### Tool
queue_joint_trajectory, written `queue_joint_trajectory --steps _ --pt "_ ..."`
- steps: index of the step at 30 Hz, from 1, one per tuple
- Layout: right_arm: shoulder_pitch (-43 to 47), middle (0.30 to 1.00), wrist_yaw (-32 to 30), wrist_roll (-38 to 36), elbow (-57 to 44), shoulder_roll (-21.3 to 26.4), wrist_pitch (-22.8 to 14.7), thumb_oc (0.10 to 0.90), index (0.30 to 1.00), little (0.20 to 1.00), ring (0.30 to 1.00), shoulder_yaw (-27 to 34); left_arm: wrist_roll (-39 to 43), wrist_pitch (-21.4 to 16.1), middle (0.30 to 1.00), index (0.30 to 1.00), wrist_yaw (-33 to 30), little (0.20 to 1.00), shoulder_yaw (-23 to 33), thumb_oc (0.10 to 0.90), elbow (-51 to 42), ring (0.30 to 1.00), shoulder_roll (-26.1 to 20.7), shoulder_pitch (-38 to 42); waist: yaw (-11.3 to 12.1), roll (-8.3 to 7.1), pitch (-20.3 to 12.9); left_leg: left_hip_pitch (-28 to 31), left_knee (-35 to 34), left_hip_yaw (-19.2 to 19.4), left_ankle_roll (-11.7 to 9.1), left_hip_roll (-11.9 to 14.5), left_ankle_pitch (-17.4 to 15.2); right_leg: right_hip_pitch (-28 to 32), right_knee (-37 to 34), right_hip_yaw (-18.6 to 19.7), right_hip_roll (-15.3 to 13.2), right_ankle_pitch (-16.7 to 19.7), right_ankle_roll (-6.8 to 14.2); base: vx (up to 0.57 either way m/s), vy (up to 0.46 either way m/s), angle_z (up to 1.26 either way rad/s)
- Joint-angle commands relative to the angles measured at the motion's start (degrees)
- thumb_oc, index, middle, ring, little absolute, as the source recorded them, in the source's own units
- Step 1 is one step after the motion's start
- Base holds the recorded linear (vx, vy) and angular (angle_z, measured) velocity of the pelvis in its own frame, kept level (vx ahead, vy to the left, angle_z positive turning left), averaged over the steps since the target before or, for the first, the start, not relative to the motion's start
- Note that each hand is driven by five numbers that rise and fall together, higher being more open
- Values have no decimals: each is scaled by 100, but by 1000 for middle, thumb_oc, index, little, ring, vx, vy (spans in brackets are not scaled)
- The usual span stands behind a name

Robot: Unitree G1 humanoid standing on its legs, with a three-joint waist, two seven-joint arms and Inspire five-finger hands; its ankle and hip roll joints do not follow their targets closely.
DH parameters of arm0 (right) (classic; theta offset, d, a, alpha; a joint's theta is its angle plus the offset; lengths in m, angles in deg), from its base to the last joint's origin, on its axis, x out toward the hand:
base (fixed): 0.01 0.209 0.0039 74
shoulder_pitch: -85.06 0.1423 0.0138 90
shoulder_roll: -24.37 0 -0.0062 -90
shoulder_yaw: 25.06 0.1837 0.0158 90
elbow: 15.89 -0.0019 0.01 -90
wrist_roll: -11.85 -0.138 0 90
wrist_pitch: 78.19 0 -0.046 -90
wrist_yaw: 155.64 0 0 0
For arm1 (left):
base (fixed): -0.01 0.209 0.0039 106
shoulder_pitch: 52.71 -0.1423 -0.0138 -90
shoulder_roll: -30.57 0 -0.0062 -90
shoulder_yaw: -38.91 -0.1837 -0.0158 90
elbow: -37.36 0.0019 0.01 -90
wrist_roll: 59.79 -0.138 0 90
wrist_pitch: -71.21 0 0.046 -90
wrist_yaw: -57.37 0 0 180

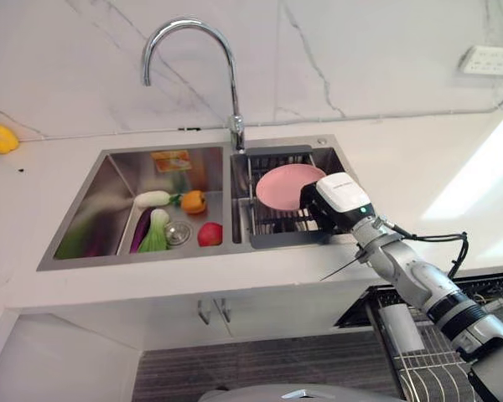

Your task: Place the dishes in the dishwasher.

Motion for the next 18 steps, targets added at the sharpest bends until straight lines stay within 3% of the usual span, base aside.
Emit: queue_joint_trajectory --steps 1,11,18 --pt "329 300 -718 -456 -513 -138 1 400 300 300 300 734 -199 -30 900 900 -186 900 -381 800 371 900 -111 368 16 -150 -50 17 30 310 72 11 -161 277 94 329 -522 -679 480 0 0 0" --pt "-172 300 -916 -1383 -681 -784 -79 400 300 300 300 1382 -172 35 900 900 -307 900 -352 800 285 900 -59 292 -52 -97 -2 57 32 360 104 -6 -182 262 94 401 -527 -665 468 -4 -2 -4" --pt "-286 300 -792 -1411 -657 -765 -76 400 300 300 300 1462 -218 36 900 900 -293 900 -327 800 246 900 -88 240 -53 -89 -6 81 30 368 105 -6 -192 288 94 403 -524 -676 464 0 0 0"
